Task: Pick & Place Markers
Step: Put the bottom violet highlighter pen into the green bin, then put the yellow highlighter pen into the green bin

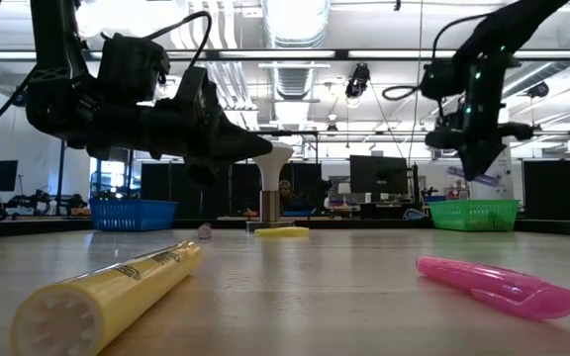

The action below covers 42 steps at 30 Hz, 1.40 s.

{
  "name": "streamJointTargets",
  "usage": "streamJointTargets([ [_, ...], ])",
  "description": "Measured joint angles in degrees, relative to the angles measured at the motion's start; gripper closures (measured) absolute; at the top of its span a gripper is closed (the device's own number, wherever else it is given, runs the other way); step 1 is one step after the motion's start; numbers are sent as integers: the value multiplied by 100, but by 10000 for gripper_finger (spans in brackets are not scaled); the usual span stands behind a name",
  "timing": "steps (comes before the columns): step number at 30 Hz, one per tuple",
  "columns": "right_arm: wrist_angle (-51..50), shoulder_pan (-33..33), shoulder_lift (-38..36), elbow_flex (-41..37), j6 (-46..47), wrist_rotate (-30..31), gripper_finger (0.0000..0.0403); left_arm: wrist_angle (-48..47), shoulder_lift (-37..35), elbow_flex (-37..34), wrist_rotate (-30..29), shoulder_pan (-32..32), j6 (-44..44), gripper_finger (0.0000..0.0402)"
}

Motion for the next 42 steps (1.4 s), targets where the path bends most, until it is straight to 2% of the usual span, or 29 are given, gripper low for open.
streamJointTargets([
  [4, 452, 19, 401, 15, -177, 232, 339, -1, 0, 2, 4, 0, 8, 401],
  [10, 421, 10, 1065, 249, 109, 867, 339, 0, 0, 0, 6, 0, 2, 401],
  [15, 315, -3, 1685, 460, 137, 1148, 339, 0, 0, 1, 7, 0, -2, 401],
  [22, 12, -87, 2345, 694, 137, 1275, 335, -2, 0, 1, 59, 0, -7, 401],
  [28, -52, -89, 2468, 754, 115, 1157, 291, -53, 0, 0, 103, 0, -13, 401],
  [34, -395, -8, 1860, 734, 5, 656, 265, -163, 0, 0, 100, 0, -16, 401],
  [38, -244, 486, 879, 273, -38, 371, 283, -216, 0, 0, 98, 0, -16, 401],
  [42, 486, 1323, -273, -601, 92, 232, 318, -359, 0, 0, 98, 0, -16, 401],
])
